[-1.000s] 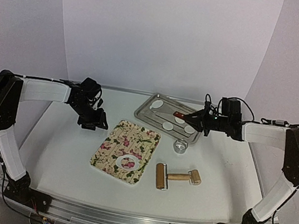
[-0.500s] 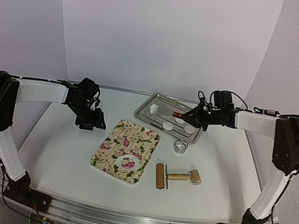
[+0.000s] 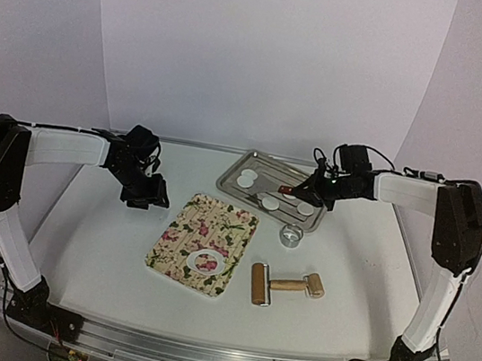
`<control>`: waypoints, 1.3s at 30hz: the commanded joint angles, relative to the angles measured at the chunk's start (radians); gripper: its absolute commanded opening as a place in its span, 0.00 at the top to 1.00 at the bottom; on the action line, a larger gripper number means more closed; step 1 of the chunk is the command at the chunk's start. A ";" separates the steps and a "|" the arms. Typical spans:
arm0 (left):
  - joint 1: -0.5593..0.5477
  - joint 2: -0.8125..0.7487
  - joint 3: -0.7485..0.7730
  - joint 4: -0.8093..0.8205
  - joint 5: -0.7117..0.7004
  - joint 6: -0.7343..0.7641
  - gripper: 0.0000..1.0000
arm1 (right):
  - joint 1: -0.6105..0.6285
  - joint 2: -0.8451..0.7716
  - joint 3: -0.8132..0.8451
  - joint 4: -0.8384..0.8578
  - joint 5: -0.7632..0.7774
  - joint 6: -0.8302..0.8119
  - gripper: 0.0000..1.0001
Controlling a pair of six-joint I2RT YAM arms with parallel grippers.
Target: Roll out the dumpling wrappers from the dough
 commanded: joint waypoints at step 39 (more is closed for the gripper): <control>0.054 -0.429 -0.233 0.053 -0.131 -0.122 0.14 | -0.585 -0.887 -0.640 -0.172 -0.045 0.298 1.00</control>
